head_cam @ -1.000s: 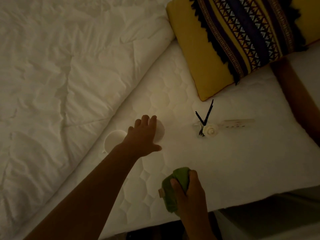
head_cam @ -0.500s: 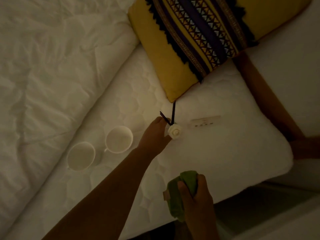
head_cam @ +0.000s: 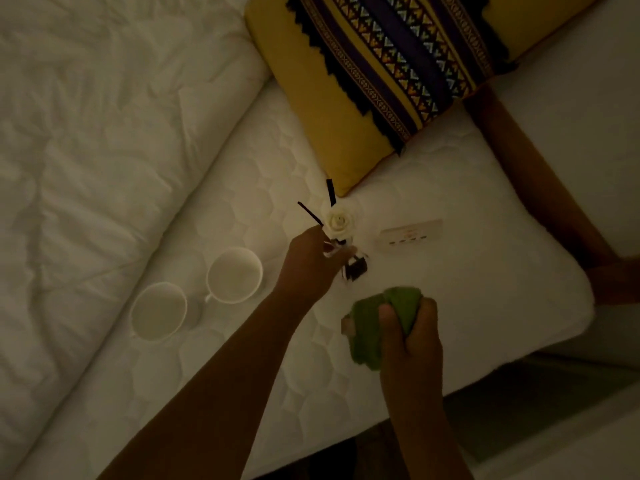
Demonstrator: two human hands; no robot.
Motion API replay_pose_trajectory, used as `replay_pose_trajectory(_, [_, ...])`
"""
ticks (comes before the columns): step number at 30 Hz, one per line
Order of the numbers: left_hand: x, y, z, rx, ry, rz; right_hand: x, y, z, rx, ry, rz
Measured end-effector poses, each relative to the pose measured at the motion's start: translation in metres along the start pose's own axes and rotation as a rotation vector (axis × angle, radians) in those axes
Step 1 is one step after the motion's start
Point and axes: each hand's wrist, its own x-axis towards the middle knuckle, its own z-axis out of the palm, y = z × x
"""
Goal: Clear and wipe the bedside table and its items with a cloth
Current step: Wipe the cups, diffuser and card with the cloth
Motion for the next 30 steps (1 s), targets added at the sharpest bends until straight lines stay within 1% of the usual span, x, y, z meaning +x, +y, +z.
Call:
replay_pose_trajectory(3, [-0.021,0.014,-0.018,-0.006,-0.012,0.050,0.011,-0.023,0.014,0.026,0.065,-0.118])
replay_pose_trajectory(6, [-0.041,0.028,-0.034,0.006,-0.018,0.063,0.018,-0.039,0.029,0.084,0.098,-0.174])
replay_pose_trajectory(9, [-0.060,0.036,-0.047,-0.010,0.036,0.037,0.015,-0.048,0.043,0.112,0.150,-0.181])
replay_pose_trajectory(11, [-0.070,0.039,-0.056,-0.007,0.047,0.031,0.015,-0.053,0.047,0.129,0.138,-0.122])
replay_pose_trajectory(13, [-0.077,0.039,-0.066,-0.001,0.008,0.029,0.022,-0.057,0.043,0.184,0.023,0.035])
replay_pose_trajectory(15, [-0.084,0.039,-0.075,0.068,-0.057,0.066,0.030,-0.059,0.035,0.236,-0.202,0.177])
replay_pose_trajectory(17, [-0.091,0.040,-0.083,0.078,-0.109,0.145,0.037,-0.063,0.028,0.265,-0.421,0.251])
replay_pose_trajectory(19, [-0.097,0.043,-0.090,-0.009,-0.157,0.251,0.042,-0.064,0.023,0.313,-0.534,0.350])
replay_pose_trajectory(22, [-0.103,0.046,-0.099,-0.038,-0.227,0.363,0.048,-0.067,0.021,0.316,-0.615,0.490])
replay_pose_trajectory(24, [-0.102,0.047,-0.101,-0.023,-0.239,0.392,0.046,-0.066,0.023,0.322,-0.613,0.519])
replay_pose_trajectory(25, [-0.101,0.047,-0.101,-0.020,-0.229,0.389,0.044,-0.066,0.026,0.312,-0.582,0.489])
replay_pose_trajectory(26, [-0.100,0.047,-0.100,-0.017,-0.207,0.371,0.041,-0.065,0.027,0.321,-0.527,0.444])
replay_pose_trajectory(28, [-0.094,0.047,-0.098,-0.024,-0.154,0.272,0.030,-0.064,0.030,0.462,-0.374,0.375])
replay_pose_trajectory(30, [-0.086,0.046,-0.095,0.034,-0.115,0.182,0.014,-0.058,0.035,0.557,-0.209,0.287])
